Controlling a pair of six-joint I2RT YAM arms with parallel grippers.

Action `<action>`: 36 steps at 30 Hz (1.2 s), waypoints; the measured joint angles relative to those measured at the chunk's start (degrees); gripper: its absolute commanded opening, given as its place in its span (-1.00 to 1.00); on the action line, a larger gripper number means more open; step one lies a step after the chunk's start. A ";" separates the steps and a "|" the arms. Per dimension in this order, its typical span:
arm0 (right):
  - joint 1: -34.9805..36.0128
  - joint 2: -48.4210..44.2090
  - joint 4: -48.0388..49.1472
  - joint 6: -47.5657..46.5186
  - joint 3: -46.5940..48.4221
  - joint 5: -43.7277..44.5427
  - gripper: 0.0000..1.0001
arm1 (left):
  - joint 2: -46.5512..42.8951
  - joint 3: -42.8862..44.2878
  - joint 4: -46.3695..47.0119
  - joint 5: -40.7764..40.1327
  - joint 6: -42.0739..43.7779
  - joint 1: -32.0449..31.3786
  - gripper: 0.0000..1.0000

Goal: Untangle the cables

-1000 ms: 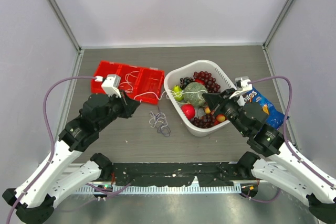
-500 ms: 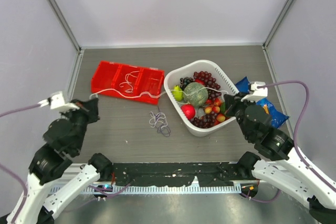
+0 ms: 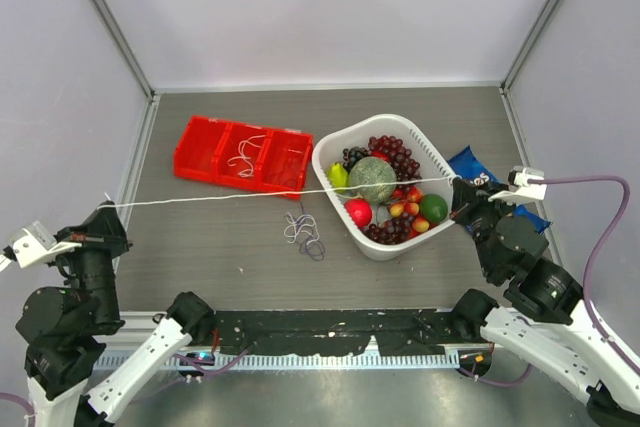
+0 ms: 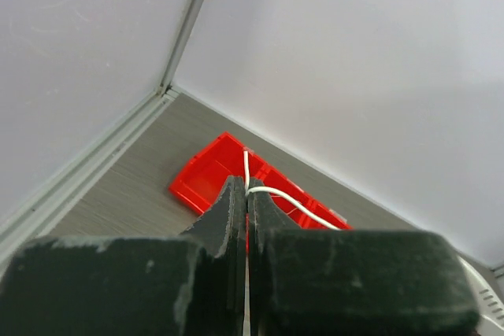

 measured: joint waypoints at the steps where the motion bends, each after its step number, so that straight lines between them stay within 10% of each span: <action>1: 0.00 -0.13 0.22 -0.17 0.00 -0.17 -0.99 | 0.00 0.11 0.13 -0.17 0.50 -0.07 -1.00; 18: 0.00 -0.04 5.22 -4.09 -1.29 -14.58 -0.98 | 3.52 3.52 -0.52 4.37 6.03 -0.22 -1.00; 25: 2.27 23.06 15.50 -3.56 3.85 -49.33 -0.99 | 21.22 6.80 -5.81 16.44 6.12 -0.17 -1.00; 36: 23.28 52.65 22.14 -1.79 8.09 -52.11 -0.99 | 22.10 0.24 -11.96 31.71 -2.01 -0.11 -1.00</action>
